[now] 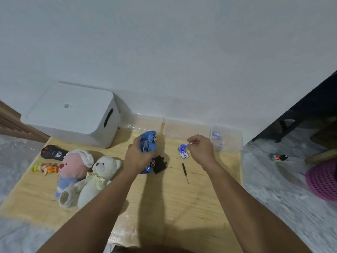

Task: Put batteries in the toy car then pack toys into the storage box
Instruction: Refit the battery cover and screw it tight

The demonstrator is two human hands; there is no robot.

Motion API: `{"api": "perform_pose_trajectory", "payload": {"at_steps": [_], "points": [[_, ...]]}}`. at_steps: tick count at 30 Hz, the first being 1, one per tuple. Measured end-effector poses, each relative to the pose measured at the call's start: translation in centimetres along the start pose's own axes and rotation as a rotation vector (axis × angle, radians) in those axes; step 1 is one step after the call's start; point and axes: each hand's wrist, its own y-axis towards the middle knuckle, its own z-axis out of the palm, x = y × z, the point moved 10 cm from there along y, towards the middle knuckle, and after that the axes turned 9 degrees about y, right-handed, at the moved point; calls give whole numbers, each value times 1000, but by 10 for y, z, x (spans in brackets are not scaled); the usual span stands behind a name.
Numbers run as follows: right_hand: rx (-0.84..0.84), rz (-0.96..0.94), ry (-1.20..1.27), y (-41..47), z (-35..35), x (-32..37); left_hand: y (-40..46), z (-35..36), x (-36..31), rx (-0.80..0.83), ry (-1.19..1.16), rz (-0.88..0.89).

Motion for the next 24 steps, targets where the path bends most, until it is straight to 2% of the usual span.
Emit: {"api": "perform_pose_trajectory", "payload": {"at_steps": [3, 5, 8, 12, 19, 24], "points": [[101, 54, 318, -7, 13, 23, -4, 1, -6, 175, -609, -155], [143, 75, 460, -13, 21, 39, -8, 6, -16, 301, -802, -197], [149, 65, 567, -19, 31, 63, -12, 11, -29, 445, -974, -165], [138, 29, 604, -23, 41, 82, -11, 5, -47, 449, -958, -31], [129, 9, 586, -28, 46, 87, -10, -4, -58, 393, -927, 33], [28, -57, 507, -29, 40, 84, -9, -6, -63, 339, -932, 65]]}}
